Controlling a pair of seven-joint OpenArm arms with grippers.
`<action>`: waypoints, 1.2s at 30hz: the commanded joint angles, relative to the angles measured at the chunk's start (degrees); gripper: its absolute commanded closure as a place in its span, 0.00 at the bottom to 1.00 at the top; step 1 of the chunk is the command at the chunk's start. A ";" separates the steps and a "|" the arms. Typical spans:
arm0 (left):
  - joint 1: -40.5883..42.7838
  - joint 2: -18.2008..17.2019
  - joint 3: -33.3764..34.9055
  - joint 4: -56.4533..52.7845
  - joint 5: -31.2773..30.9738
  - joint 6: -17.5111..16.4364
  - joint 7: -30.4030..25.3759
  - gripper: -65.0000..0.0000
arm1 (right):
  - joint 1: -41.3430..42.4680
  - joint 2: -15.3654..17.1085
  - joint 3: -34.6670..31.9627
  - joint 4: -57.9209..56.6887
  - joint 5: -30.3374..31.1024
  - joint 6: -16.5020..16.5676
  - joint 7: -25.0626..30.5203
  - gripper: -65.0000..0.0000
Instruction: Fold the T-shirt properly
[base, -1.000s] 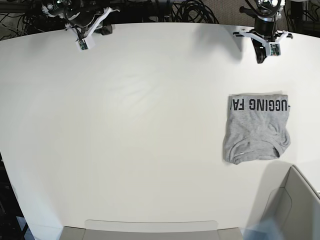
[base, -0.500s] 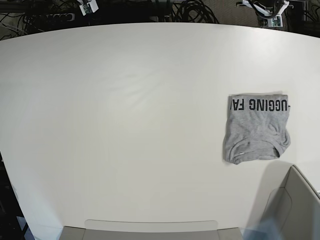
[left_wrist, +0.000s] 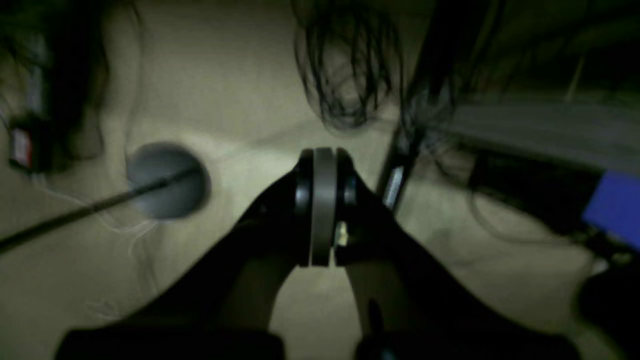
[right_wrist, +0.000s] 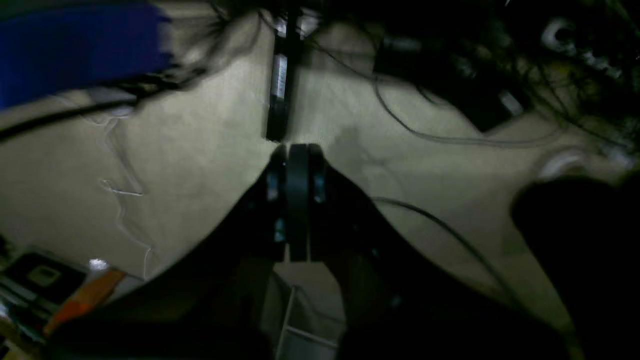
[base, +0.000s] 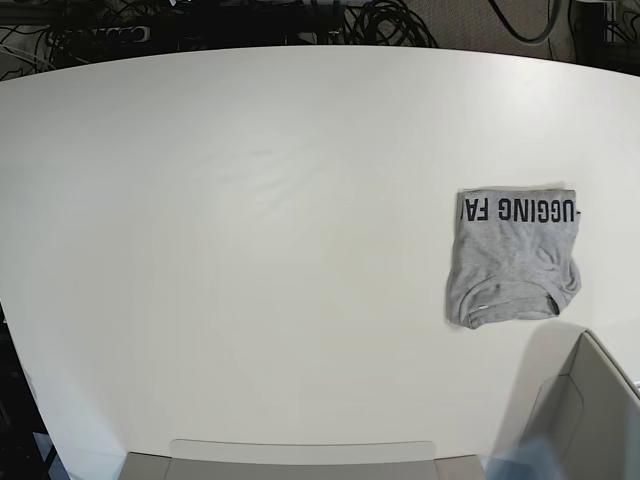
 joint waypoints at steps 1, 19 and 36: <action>-1.85 -0.83 -0.19 -4.29 0.56 -0.72 -2.10 1.00 | 1.36 0.00 0.18 -2.48 0.41 0.99 0.26 1.00; -29.19 -13.23 0.51 -57.25 14.72 15.63 -24.25 1.00 | 34.94 -0.35 -0.09 -76.68 -8.29 3.45 34.10 1.00; -34.11 -12.87 0.07 -57.25 27.38 23.28 -15.20 1.00 | 44.79 -1.93 -0.17 -77.87 -8.91 -12.64 35.86 1.00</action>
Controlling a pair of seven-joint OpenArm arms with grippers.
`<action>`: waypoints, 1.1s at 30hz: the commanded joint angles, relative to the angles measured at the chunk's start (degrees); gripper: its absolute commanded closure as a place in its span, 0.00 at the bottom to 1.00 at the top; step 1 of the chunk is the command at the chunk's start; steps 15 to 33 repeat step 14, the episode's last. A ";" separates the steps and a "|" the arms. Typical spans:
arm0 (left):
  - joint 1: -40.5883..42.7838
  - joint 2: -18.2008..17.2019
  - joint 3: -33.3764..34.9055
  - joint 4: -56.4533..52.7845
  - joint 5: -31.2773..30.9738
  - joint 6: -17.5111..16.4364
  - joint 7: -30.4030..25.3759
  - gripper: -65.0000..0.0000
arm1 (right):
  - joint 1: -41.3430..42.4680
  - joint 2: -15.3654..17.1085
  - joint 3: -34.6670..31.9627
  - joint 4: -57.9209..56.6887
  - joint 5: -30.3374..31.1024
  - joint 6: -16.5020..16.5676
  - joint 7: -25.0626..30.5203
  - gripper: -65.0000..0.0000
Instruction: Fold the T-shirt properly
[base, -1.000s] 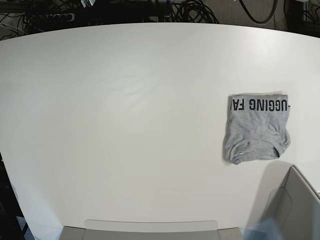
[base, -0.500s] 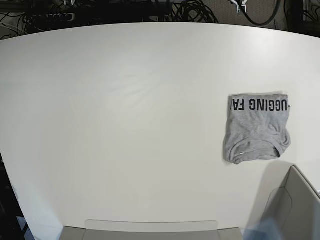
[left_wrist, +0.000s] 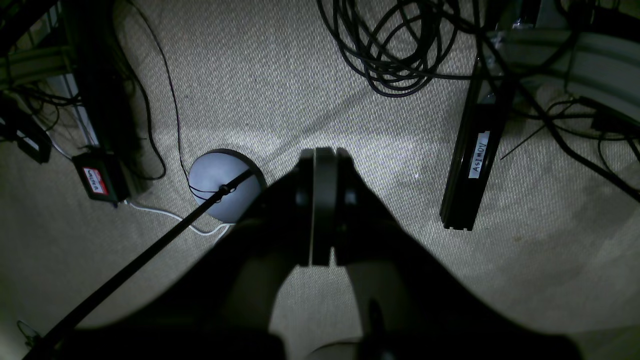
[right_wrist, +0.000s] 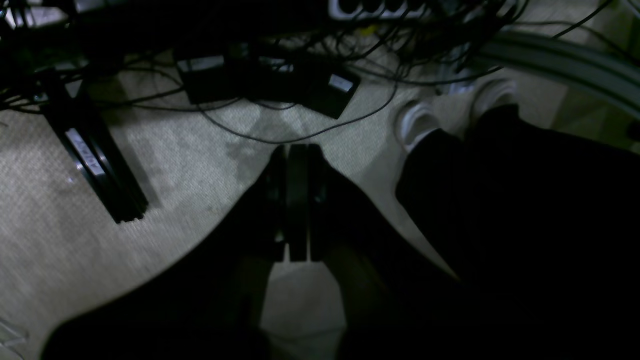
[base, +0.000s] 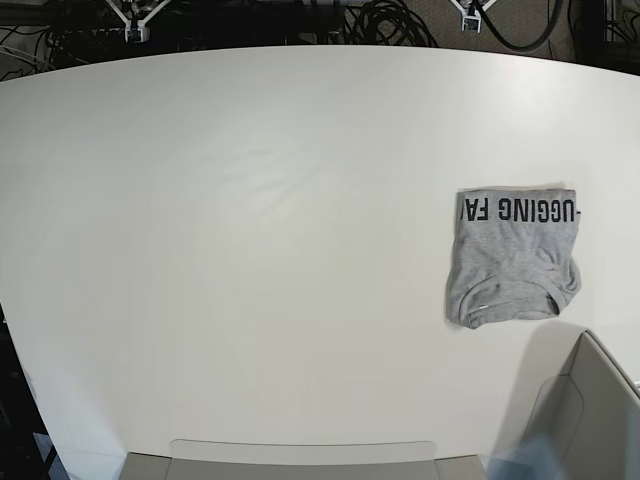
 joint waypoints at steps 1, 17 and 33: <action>0.01 -0.39 -0.28 0.03 -0.42 0.31 -0.36 1.00 | 1.06 1.00 -0.09 0.43 0.12 -0.31 1.09 1.00; -3.24 2.42 0.07 0.03 -0.07 0.31 -0.36 1.00 | 1.76 -3.58 0.00 0.43 0.12 -0.31 1.09 1.00; -3.24 2.42 0.07 0.03 -0.07 0.31 -0.36 1.00 | 1.76 -3.58 0.00 0.43 0.12 -0.31 1.09 1.00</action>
